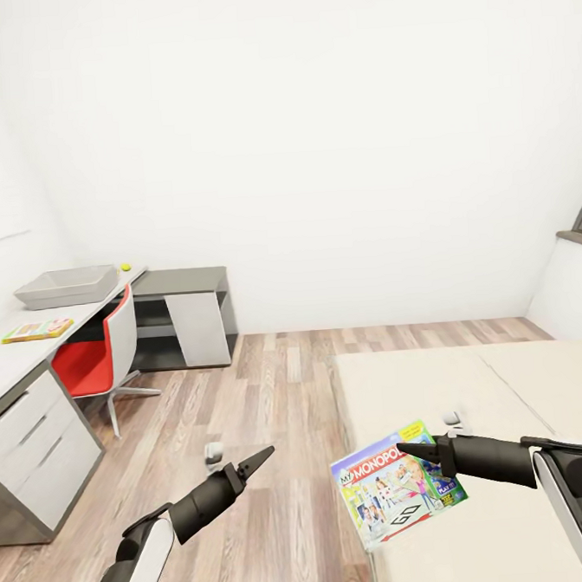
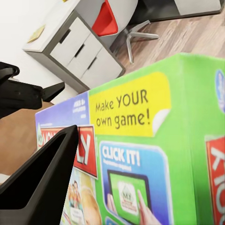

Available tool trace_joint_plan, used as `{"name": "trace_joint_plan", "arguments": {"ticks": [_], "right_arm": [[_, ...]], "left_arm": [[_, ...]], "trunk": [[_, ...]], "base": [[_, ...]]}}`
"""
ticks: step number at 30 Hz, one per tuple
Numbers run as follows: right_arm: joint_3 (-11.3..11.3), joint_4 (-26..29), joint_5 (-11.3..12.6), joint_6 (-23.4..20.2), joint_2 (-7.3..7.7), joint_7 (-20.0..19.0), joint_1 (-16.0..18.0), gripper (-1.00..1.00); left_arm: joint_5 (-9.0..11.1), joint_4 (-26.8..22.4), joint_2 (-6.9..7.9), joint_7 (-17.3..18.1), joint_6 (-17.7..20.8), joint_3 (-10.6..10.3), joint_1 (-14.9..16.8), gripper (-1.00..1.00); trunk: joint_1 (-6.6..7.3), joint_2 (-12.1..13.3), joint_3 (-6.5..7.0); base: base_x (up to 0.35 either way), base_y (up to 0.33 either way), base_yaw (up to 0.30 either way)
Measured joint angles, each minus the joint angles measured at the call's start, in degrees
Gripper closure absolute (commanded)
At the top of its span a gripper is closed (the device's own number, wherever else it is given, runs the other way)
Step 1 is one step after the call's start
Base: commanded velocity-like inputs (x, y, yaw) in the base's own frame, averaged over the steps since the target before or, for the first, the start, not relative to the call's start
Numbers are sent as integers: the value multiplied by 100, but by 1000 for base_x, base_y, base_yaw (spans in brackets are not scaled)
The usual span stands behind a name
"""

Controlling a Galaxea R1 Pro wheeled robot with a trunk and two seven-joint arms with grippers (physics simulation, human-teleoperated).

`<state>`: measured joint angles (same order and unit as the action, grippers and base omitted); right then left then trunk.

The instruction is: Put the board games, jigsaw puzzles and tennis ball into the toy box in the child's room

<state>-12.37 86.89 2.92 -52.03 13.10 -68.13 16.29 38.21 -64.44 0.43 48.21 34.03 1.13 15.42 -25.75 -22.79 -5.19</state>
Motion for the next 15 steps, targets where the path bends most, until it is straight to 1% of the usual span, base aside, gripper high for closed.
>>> {"name": "trace_joint_plan", "arguments": {"ticks": [15], "right_arm": [[0, 0, -5, 0, 5, 6, 0, 100]], "left_arm": [[-14, 0, 0, 0, -4, 4, 0, -100]], "trunk": [[0, 0, 0]], "base": [[0, 264, 0]]}}
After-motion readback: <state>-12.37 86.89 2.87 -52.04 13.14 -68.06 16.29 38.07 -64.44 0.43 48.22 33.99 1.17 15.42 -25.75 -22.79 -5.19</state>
